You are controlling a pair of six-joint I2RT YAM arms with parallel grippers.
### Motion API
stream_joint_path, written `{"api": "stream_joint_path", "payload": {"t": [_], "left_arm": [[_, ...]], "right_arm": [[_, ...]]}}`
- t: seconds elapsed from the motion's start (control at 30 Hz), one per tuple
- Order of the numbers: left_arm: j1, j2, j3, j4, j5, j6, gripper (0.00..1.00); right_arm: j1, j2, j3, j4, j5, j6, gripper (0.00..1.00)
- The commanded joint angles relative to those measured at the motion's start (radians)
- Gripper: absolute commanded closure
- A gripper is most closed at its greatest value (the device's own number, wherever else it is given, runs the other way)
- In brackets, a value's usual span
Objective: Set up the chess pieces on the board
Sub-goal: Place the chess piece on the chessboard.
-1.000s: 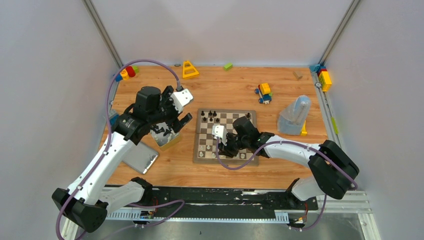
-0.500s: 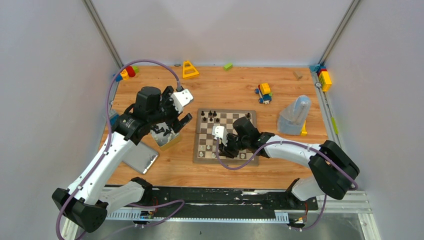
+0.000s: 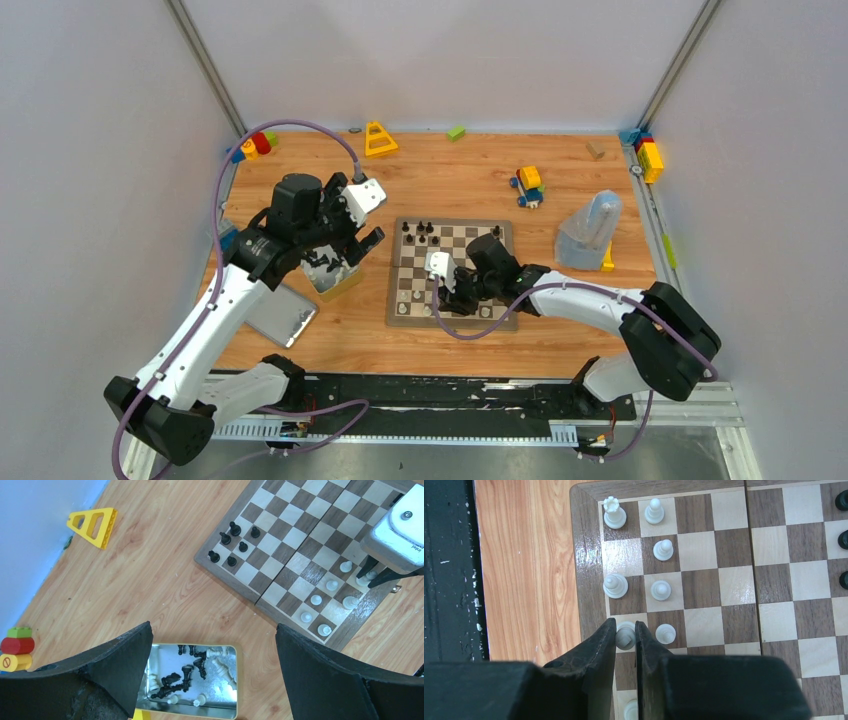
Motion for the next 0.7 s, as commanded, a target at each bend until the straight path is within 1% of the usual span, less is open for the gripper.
{"api": "stream_joint_path", "payload": {"t": [0.0,0.23,0.5,0.67], "left_arm": [[0.004,-0.026,-0.004,0.032,-0.002,0.0,0.0],[0.004,-0.027,-0.005,0.033,-0.003,-0.001,0.0],[0.004,-0.027,-0.006,0.035,-0.003,-0.001,0.0],[0.004,-0.028,-0.008,0.035,-0.002,-0.001,0.0]], "right_arm": [[0.005,-0.039,0.011,-0.013,-0.022,-0.008,0.83],[0.005,-0.033,0.013,-0.017,-0.026,-0.008,0.82],[0.006,-0.02,0.019,-0.012,-0.02,-0.004,0.76],[0.005,-0.017,0.024,-0.006,-0.018,0.0,0.76]]}}
